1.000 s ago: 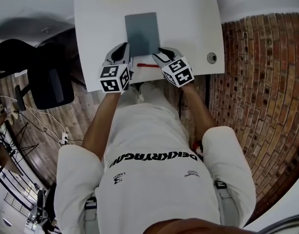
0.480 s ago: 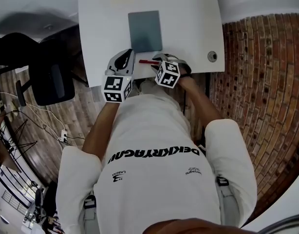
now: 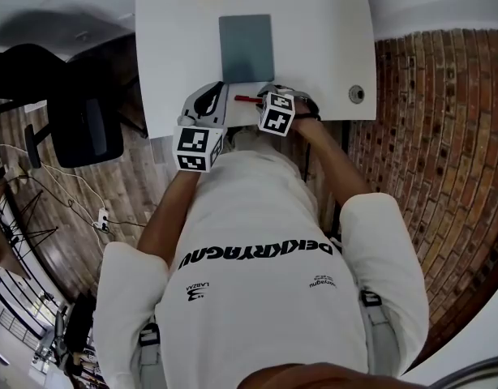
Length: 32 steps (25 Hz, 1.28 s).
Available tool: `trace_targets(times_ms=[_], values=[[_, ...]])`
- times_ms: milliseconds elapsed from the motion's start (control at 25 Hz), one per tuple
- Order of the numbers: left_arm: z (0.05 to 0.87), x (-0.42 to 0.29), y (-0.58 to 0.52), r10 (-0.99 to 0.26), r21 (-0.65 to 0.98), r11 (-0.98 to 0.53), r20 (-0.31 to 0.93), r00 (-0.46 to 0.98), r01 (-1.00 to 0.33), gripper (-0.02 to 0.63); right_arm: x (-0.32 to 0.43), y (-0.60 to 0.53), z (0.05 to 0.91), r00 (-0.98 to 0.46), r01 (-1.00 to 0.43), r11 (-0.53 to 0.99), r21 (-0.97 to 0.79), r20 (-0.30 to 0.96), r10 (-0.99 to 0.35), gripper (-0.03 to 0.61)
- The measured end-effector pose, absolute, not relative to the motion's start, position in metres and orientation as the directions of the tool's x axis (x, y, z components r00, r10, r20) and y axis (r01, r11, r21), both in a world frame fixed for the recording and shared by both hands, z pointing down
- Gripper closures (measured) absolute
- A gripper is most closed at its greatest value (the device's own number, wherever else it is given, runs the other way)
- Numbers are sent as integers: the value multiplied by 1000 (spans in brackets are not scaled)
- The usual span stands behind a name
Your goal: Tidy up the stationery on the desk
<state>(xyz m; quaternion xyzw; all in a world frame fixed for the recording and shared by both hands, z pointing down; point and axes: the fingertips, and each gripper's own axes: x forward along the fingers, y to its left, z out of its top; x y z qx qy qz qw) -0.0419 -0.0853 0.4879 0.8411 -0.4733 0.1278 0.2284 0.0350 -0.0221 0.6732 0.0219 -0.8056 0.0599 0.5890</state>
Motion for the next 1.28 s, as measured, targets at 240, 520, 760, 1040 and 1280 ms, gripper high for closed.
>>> trace_targets(times_ms=[240, 520, 760, 1040, 1280], values=[[489, -46, -86, -741, 267, -443, 429, 517, -856, 617, 35, -23, 682, -264, -113, 991, -72, 964, 40, 510], [487, -53, -91, -746, 256, -439, 430, 509, -861, 617, 35, -29, 680, -252, -152, 988, -41, 968, 2, 529], [482, -54, -92, -753, 244, -439, 426, 502, -865, 617, 32, -38, 652, -321, -204, 978, -30, 946, -38, 529], [471, -50, -97, -758, 228, -451, 413, 505, -863, 617, 44, -58, 603, -503, -457, 863, -217, 863, -50, 529], [463, -43, -97, -761, 210, -459, 407, 504, -863, 617, 75, -94, 583, -580, -643, 676, -359, 805, -124, 529]])
